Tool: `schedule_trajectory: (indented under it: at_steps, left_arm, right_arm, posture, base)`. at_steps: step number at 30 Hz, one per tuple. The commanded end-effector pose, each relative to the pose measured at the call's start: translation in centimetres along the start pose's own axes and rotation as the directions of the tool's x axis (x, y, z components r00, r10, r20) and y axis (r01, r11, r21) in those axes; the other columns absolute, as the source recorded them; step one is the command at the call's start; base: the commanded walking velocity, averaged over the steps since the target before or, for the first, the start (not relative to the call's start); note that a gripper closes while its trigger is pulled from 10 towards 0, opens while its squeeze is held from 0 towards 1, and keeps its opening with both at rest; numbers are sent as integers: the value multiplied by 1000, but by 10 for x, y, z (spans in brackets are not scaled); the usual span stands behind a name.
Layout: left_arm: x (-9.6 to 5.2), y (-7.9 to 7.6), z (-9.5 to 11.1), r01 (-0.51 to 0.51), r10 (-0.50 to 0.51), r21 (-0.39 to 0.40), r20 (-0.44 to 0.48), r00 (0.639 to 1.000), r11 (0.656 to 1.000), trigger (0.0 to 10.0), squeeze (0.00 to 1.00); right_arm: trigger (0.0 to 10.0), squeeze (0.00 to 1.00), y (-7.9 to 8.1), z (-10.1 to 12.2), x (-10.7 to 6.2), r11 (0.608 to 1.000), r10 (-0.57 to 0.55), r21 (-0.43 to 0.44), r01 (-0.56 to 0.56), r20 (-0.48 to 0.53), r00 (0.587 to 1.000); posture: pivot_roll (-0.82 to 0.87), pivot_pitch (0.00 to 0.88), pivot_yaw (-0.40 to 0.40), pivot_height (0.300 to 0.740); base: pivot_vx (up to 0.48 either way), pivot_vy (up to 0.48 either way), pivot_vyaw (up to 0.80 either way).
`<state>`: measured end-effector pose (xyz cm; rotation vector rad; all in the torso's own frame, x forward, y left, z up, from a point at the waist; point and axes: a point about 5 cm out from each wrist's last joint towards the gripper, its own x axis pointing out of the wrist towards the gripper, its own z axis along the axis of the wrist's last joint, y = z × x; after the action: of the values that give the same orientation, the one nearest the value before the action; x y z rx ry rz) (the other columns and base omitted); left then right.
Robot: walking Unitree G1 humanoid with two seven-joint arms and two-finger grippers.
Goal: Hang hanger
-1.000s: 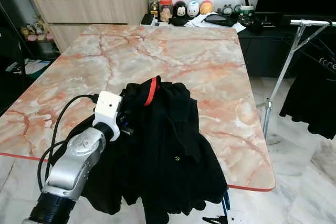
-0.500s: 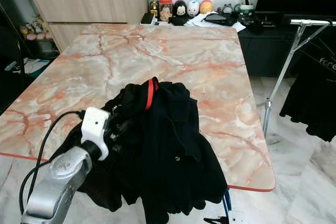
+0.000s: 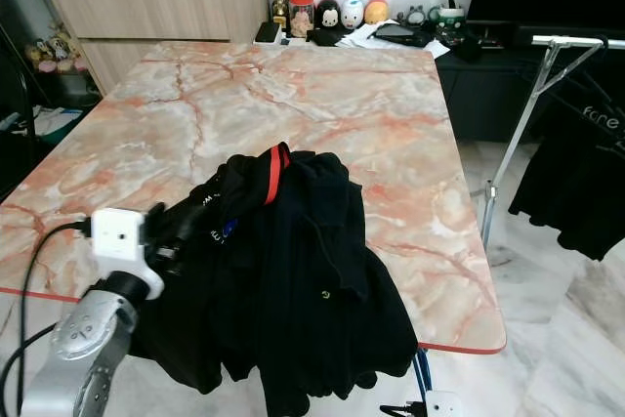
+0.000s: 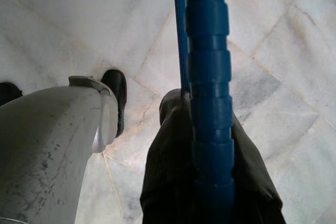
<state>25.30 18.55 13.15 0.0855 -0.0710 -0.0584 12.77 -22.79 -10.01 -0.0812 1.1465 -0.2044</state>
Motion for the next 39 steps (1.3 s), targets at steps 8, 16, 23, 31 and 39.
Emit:
schedule_trajectory:
  at_steps: [8, 16, 23, 31, 39]
  left_arm:
    - [-8, 17, -10, -53, 55, 74, -22, 998, 996, 10000, 0]
    - [-6, 3, -15, -35, 35, 42, -15, 999, 999, 10000, 0]
    - [-4, -1, -14, -13, 13, 46, -7, 1000, 999, 10000, 0]
    - [-3, 0, -13, -15, 16, 44, -5, 1000, 999, 10000, 0]
    - [0, -5, -12, -5, 5, 34, 3, 1000, 999, 10000, 0]
  right_arm:
    - [10000, 0, -3, -1, 0, 1000, -2, 0, 2, 8, 1000]
    - [10000, 0, -4, -2, 0, 1000, -9, -2, 9, -1, 1000]
    - [10000, 0, -3, -3, 0, 1000, -9, 8, 9, 2, 1000]
    - [10000, 0, -3, -3, 0, 1000, -2, 1, 2, 2, 1000]
    - [10000, 0, -2, -2, 0, 1000, 2, -6, -2, -1, 1000]
  posture:
    - [-23, 0, -29, 740]
    - [-32, 0, -29, 740]
    - [-34, 0, -23, 740]
    - [-32, 0, -22, 740]
    - [-29, 0, -21, 740]
  base:
    - [0, 0, 0]
    - [0, 0, 0]
    - [0, 0, 0]
    - [0, 0, 0]
    - [0, 0, 0]
